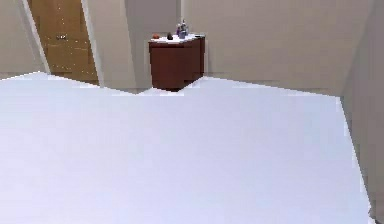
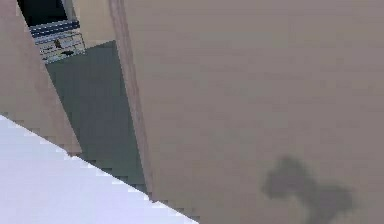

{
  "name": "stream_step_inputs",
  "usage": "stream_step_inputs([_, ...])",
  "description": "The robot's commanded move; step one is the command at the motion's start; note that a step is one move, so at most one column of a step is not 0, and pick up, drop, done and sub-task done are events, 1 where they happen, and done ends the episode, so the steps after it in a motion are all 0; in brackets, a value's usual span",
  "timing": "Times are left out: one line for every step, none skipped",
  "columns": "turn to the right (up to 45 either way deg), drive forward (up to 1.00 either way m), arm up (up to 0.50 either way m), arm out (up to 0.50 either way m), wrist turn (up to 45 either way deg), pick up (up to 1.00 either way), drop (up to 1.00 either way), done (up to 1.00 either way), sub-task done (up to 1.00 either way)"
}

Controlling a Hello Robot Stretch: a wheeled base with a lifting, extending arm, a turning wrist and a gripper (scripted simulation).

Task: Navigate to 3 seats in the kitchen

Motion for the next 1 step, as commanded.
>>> stream_step_inputs([0.0,0.65,0.0,0.0,0.0,0.0,0.0,0.0,0.0])
